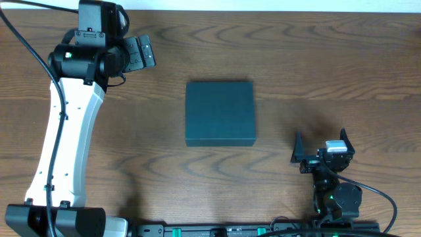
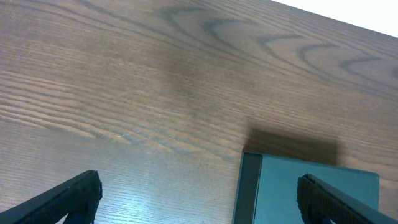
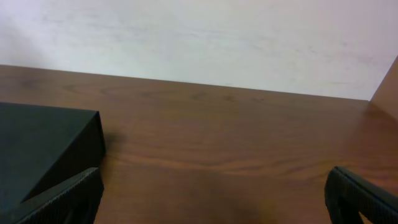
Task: Pack container
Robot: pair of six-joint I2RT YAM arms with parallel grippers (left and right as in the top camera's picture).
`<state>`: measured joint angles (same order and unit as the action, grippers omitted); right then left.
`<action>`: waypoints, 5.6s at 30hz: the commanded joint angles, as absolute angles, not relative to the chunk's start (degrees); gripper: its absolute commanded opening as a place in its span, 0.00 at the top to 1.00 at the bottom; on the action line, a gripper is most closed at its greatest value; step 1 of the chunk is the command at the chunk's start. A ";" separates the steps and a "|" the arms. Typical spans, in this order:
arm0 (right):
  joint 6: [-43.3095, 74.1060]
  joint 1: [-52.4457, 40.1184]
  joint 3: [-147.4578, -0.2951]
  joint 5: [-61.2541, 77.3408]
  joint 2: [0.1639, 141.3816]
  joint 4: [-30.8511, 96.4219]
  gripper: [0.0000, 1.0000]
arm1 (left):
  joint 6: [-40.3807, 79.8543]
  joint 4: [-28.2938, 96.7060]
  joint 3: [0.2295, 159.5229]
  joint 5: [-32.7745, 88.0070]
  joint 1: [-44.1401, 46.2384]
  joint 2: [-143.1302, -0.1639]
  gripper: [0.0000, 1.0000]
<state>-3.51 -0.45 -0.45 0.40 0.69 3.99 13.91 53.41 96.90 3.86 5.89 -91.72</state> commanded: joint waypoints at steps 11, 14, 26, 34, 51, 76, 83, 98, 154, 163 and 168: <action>-3.05 0.45 -0.32 -0.01 0.32 4.27 0.01 | 13.61 43.62 98.10 -7.51 5.37 -89.73 0.02; -3.05 0.45 -0.32 -0.01 0.32 4.27 0.01 | 13.58 37.56 98.10 -12.62 5.37 -87.55 0.02; -3.05 0.45 -0.32 -0.01 0.32 4.27 0.01 | 13.61 33.28 93.97 -20.84 5.04 -68.90 0.01; -3.05 0.45 -0.32 -0.01 0.32 4.27 0.01 | 13.65 28.18 78.13 -20.86 3.46 -49.69 0.02; -3.05 0.45 -0.32 -0.01 0.32 4.27 0.01 | 31.18 13.76 38.83 -19.99 1.32 -25.21 0.01; -3.03 0.45 -0.32 -0.01 0.32 4.27 0.01 | 40.84 13.72 13.13 -12.45 1.30 -3.25 0.02; -3.05 0.45 -0.32 -0.01 0.32 4.27 0.01 | 40.82 13.74 10.55 -7.84 1.37 -3.14 0.01; -3.05 0.45 -0.32 -0.01 0.32 4.27 0.01 | 37.76 14.24 8.45 -7.92 1.37 -0.10 0.02; -3.05 0.45 -0.32 -0.01 0.32 4.27 0.01 | -2.76 17.54 5.78 -1.91 1.37 -0.23 0.01; -3.03 0.45 -0.32 -0.01 0.32 4.27 0.01 | -2.76 17.54 5.78 -1.91 1.37 -0.23 0.02; -3.05 0.45 -0.32 -0.01 0.32 4.27 0.01 | -2.76 17.54 5.78 -1.91 1.37 -0.23 0.02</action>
